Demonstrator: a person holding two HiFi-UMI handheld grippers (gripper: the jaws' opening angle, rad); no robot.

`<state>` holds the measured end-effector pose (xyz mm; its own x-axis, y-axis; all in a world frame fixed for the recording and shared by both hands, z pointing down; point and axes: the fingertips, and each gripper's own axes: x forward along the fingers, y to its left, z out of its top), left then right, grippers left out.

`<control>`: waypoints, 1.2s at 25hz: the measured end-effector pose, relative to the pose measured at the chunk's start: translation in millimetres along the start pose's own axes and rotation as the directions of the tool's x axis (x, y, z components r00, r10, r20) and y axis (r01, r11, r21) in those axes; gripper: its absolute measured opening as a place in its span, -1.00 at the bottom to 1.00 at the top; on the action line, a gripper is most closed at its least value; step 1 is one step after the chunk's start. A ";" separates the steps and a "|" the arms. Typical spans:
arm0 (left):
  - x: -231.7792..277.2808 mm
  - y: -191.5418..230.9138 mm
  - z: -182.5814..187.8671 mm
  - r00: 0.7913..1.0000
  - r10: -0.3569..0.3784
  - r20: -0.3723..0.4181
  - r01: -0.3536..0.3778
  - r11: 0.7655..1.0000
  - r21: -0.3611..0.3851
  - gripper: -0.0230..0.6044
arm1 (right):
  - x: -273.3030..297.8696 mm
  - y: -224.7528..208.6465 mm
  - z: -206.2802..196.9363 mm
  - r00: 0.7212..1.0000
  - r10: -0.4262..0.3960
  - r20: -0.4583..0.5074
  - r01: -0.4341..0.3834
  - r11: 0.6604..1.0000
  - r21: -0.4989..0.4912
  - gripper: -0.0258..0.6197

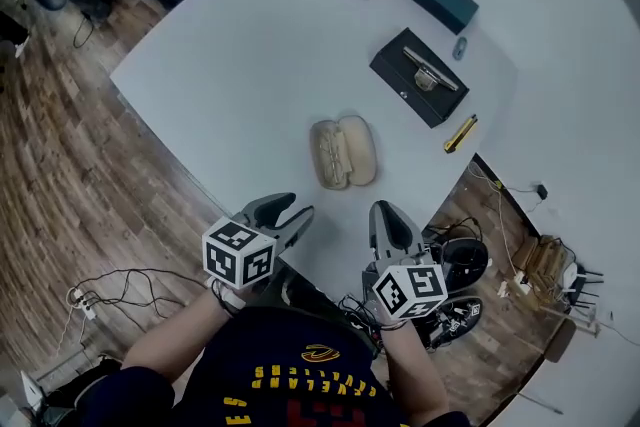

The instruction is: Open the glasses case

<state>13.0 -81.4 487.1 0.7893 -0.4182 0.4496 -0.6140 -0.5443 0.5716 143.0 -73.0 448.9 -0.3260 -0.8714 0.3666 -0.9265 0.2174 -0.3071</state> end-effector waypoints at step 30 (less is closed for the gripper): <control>-77.7 -149.9 65.0 0.953 -0.222 0.209 0.173 0.958 0.231 -0.35 | -131.6 57.6 118.2 0.967 0.013 0.255 0.020 0.992 -0.128 -0.87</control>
<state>44.0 -14.6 321.9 0.8892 -0.4293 0.1583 -0.4506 -0.7610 0.4667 154.8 2.3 279.2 -0.2796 -0.9518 0.1261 -0.9492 0.2544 -0.1850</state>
